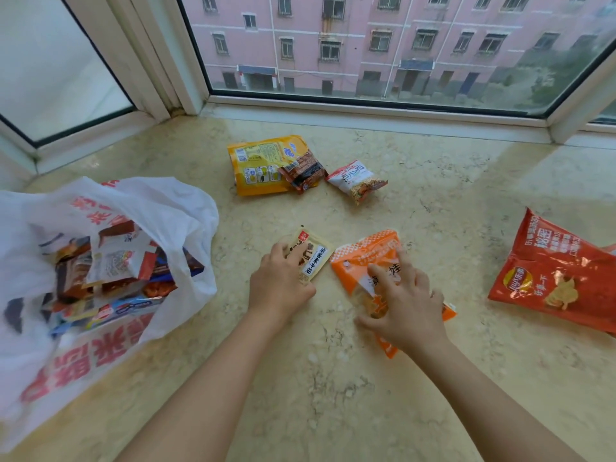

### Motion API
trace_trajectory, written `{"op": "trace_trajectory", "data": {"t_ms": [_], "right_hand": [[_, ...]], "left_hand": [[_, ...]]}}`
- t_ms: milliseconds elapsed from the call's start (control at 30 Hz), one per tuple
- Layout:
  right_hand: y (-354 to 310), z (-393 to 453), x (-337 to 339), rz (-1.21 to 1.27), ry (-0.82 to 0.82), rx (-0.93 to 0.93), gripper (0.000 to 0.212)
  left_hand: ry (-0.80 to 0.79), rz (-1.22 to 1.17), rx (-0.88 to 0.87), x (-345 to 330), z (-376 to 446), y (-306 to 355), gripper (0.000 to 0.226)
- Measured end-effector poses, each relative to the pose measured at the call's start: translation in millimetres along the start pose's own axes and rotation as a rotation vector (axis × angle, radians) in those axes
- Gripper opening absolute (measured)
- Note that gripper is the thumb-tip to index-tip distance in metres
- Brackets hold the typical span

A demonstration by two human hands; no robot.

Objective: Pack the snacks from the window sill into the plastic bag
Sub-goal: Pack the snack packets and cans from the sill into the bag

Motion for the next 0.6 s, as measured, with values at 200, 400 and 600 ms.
{"op": "trace_trajectory", "data": {"t_ms": [200, 400, 600], "right_hand": [[-14, -11, 5, 0.037, 0.066, 0.013, 0.078], [-34, -27, 26, 0.122, 0.191, 0.039, 0.074], [-57, -56, 78, 0.325, 0.272, 0.041, 0.075]], "left_hand": [[0.043, -0.053, 0.006, 5, -22, -11, 0.072], [0.159, -0.141, -0.013, 31, -45, -22, 0.071], [0.307, -0.116, -0.131, 94, -74, -13, 0.068]]}}
Point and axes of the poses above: each hand's wrist, its own z-axis towards the middle knuckle, its own x-axis out of the back of the hand, y = z × x, the point moved 8 cm from there along z, towards the middle knuckle, and after that the axes turned 12 degrees about -x, right-handed, at the moved point
